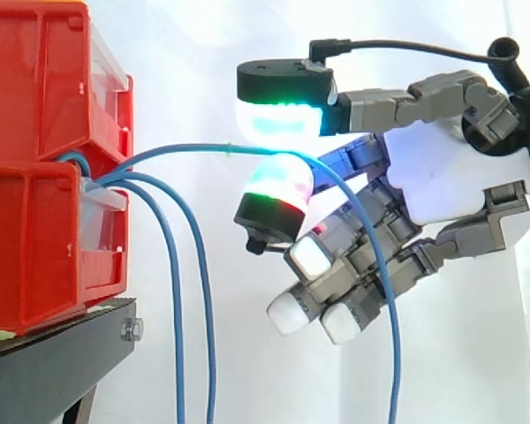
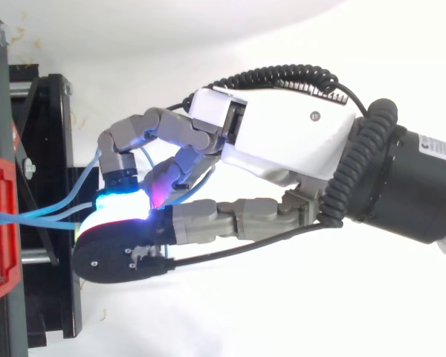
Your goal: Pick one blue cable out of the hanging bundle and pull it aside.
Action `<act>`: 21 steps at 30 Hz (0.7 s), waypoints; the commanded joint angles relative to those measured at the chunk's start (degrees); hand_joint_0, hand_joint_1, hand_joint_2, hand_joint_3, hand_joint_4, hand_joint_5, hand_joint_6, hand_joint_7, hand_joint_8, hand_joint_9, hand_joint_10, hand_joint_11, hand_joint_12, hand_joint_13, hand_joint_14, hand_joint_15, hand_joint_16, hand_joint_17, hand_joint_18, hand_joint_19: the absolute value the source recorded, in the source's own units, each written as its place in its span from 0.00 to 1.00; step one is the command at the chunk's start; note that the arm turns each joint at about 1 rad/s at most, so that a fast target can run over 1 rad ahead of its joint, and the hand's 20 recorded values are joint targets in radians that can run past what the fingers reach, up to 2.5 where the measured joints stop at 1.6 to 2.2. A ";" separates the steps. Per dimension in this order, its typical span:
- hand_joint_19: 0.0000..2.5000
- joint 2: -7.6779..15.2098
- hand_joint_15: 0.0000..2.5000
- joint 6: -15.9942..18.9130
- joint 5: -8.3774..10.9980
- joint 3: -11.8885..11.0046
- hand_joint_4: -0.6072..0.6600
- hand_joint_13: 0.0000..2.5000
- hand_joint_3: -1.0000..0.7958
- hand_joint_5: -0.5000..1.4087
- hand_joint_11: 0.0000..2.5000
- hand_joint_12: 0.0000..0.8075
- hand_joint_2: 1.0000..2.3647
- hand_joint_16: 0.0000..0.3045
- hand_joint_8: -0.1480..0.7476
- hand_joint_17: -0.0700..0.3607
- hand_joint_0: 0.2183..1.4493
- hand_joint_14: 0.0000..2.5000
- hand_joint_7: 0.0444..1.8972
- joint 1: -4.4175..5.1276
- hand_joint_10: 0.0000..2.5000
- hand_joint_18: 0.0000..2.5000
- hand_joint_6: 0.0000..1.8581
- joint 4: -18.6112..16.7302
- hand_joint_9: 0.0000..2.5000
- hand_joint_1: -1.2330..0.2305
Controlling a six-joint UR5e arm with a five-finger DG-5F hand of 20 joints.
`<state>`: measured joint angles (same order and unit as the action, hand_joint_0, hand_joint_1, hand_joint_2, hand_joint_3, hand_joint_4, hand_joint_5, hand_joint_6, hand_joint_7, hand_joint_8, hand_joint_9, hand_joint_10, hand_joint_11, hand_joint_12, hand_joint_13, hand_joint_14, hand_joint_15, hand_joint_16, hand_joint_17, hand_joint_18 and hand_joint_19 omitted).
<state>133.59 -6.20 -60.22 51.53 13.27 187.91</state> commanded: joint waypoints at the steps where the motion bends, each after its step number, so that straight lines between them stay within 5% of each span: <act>1: 0.22 0.00 0.17 -0.48 -0.16 -0.73 0.73 0.32 0.53 0.19 0.22 0.58 0.01 0.22 0.59 0.52 0.27 0.01 0.80 -0.17 0.01 0.30 0.47 0.00 0.41 0.38; 5: 0.21 0.00 0.17 -1.44 -0.51 -1.52 0.69 0.34 0.62 0.20 0.23 0.61 0.00 0.24 0.62 0.55 0.29 0.01 0.79 -0.43 0.01 0.33 0.49 0.00 0.44 0.36; 9: 0.22 0.00 0.22 -2.50 -0.60 -2.40 0.64 0.38 0.60 0.21 0.24 0.60 0.32 0.25 0.62 0.56 0.23 0.01 0.82 -0.52 0.01 0.34 0.49 0.44 0.47 0.47; 11: 0.23 0.00 0.22 -2.67 -0.60 -2.40 0.63 0.38 0.59 0.21 0.25 0.61 0.37 0.25 0.62 0.56 0.22 0.01 0.83 -0.52 0.01 0.34 0.49 0.53 0.48 0.49; 21: 0.23 0.00 0.23 -2.58 -0.51 -0.82 0.61 0.38 0.58 0.21 0.25 0.60 0.44 0.25 0.62 0.56 0.21 0.01 0.83 -0.52 0.01 0.34 0.49 0.09 0.47 0.51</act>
<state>133.59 -8.87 -60.67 49.69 12.74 188.18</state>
